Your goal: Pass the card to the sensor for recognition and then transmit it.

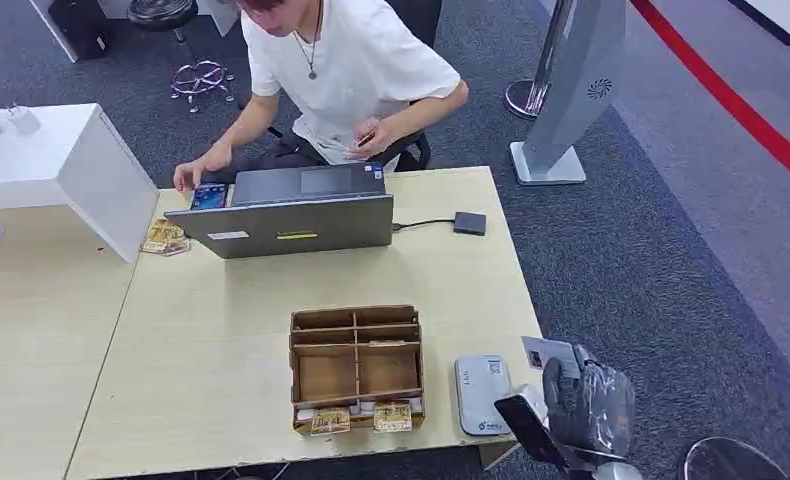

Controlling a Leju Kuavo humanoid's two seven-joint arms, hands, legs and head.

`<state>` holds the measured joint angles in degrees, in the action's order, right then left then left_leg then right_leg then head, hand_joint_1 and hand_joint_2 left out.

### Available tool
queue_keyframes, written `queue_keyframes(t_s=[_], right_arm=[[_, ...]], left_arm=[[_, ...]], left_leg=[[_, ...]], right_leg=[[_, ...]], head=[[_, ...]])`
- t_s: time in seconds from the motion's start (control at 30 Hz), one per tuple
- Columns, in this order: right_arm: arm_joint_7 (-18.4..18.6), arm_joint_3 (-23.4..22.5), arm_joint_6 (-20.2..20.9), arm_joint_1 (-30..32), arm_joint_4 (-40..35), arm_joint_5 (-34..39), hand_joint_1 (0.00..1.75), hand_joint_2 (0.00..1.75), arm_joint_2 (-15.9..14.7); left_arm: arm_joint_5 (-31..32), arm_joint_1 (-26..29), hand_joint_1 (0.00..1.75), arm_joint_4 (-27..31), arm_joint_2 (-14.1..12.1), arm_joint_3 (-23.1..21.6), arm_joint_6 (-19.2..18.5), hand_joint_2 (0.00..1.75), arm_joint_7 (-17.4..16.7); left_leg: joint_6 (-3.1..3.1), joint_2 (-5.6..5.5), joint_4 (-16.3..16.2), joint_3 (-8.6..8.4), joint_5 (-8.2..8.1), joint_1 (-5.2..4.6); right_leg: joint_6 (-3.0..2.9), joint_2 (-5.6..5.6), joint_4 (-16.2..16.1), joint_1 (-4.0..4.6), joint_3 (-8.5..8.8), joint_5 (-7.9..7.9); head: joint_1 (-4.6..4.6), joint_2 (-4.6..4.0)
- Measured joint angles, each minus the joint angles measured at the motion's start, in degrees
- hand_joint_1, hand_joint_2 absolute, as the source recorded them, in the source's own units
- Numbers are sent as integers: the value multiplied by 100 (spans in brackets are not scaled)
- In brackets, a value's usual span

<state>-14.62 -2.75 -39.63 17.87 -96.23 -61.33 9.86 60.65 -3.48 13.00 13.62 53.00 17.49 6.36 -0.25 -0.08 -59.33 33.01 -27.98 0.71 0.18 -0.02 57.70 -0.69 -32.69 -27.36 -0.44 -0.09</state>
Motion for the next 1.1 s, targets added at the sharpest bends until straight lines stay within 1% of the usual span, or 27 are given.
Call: queue_keyframes(t_s=[0.3, 0.4, 0.6, 0.73, 0.8, 0.93, 1.1], right_arm=[[-489, -28, 0, -7, -564, -492, 175, 175, 254], [-590, -37, 0, -84, -682, -698, 175, 175, 326], [-652, -28, 0, -350, -871, -997, 175, 175, 372], [-651, 13, 2, -573, -951, -1334, 175, 175, 374], [-515, 72, 2, -695, -962, -1610, 175, 175, 374], [-54, 265, 2, -923, -940, -2086, 175, 175, 321], [834, 722, 4, -1341, -709, -2618, 175, 175, -37]], left_arm=[[105, -2, 0, 0, 2, 0, -13, 0, -2], [138, -3, 0, 0, 9, 0, -46, 0, 4], [210, -11, 0, 0, 48, 0, -111, 0, 55], [263, -28, 0, 0, 68, 0, -127, 0, 90], [284, -39, 0, 0, 83, 0, -136, 0, 96], [337, -53, 0, 0, 101, 0, -173, 0, 122], [374, -76, 0, 0, 135, 0, -190, 0, 144]], left_leg=[[0, 0, 0, 1, 0, 0], [0, 0, 0, 1, 0, 0], [0, 0, 0, 1, 1, 0], [-2, 0, -1, 1, 2, 0], [-2, 0, 0, 1, 2, 0], [-2, 0, 0, 1, 2, 0], [-2, 1, -1, 0, 3, 0]], right_leg=[[0, 0, 0, 0, 0, 0], [0, 0, 0, 0, 0, 0], [0, 0, 0, 0, 1, 1], [0, 0, 0, 0, 1, 1], [0, 0, 0, 0, 1, 1], [0, 0, 2, 0, 1, 1], [1, 1, 2, -1, 1, 2]], head=[[0, 0], [0, 0], [0, 0], [0, 0], [0, 0], [-2, 0], [0, 0]])
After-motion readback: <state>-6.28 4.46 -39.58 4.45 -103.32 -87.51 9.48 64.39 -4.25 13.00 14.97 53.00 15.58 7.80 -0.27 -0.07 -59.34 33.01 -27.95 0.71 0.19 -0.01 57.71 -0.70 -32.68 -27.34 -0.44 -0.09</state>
